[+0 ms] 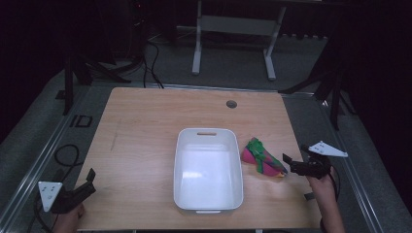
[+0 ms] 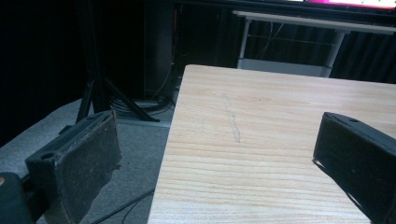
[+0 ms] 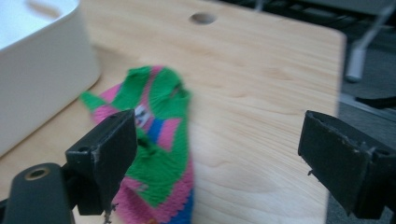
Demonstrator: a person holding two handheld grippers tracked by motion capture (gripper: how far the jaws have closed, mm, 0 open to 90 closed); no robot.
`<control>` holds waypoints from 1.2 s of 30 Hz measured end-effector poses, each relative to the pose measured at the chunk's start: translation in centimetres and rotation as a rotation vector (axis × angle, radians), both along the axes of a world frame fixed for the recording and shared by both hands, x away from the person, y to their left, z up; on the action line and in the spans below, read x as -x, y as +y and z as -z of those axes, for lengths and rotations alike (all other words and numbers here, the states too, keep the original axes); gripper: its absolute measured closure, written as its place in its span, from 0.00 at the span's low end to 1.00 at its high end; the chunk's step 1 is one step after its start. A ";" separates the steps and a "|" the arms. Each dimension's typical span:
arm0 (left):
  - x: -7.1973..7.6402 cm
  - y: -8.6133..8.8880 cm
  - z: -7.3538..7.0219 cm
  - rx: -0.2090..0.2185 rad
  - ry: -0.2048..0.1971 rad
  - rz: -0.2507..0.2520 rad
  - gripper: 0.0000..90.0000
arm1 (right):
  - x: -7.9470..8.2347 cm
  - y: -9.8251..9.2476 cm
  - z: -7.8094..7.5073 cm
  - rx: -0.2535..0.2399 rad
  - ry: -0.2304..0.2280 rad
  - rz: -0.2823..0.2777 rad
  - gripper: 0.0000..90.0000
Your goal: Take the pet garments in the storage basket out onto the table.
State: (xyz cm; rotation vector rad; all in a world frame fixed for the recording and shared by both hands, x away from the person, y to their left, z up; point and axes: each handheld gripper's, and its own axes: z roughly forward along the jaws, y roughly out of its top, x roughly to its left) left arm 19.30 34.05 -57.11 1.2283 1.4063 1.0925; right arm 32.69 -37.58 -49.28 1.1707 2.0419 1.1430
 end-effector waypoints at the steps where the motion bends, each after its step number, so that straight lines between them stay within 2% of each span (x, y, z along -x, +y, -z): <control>1: 0.0 0.0 0.0 0.000 0.000 0.000 0.01 | 0.3 -0.3 0.2 -0.014 -0.018 0.028 0.13; 3: 0.0 0.0 0.0 -0.002 0.002 0.000 0.01 | 1.1 -1.0 0.7 -0.043 -0.053 0.067 0.13; 4: 0.0 0.0 0.0 -0.002 0.002 0.000 0.01 | 1.1 -1.0 0.7 -0.043 -0.053 0.067 0.13; 5: 0.0 0.0 0.0 -0.001 0.001 -0.001 0.01 | 1.8 -1.7 1.2 -0.075 -0.073 0.107 0.13; 6: 0.0 0.0 0.0 -0.001 0.002 -0.001 0.01 | 2.2 -2.0 1.4 -0.086 -0.086 0.130 0.13; 8: 0.0 0.0 0.0 -0.003 0.001 0.000 0.01 | 3.0 -2.6 2.0 -0.111 -0.090 0.168 0.13; 11: 0.0 0.0 0.0 -0.004 0.001 0.000 0.01 | 4.4 -3.4 3.0 -0.127 -0.103 0.242 0.14; 12: 0.0 0.0 0.0 -0.004 0.001 0.000 0.01 | 4.4 -3.4 3.0 -0.127 -0.103 0.242 0.14; 13: 0.0 0.0 0.0 -0.004 0.002 -0.001 0.01 | 5.1 -3.8 3.6 -0.140 -0.102 0.279 0.14; 14: 0.0 0.0 0.0 -0.005 0.002 -0.001 0.01 | 5.4 -4.0 3.9 -0.134 -0.104 0.293 0.14; 17: 0.0 -0.1 0.0 -0.006 0.000 -0.002 0.01 | 6.1 -4.2 4.7 -0.144 -0.092 0.317 0.14; 22: 0.0 -0.1 0.0 -0.006 0.001 -0.003 0.01 | 7.0 -4.0 5.7 -0.144 -0.118 0.365 0.14; 23: 0.0 0.0 0.0 -0.008 -0.001 -0.002 0.01 | 7.2 -4.1 6.0 -0.159 -0.120 0.379 0.14; 25: 0.0 0.0 0.0 -0.007 -0.001 -0.003 0.01 | 7.4 -4.2 6.0 -0.166 -0.127 0.385 0.14; 30: 0.0 0.0 0.0 -0.008 -0.001 0.000 0.01 | 7.7 -4.5 6.3 -0.185 -0.166 0.442 0.14; 36: 0.0 -0.1 0.0 -0.008 -0.002 -0.001 0.01 | 7.6 -4.3 6.4 -0.161 -0.168 0.456 0.14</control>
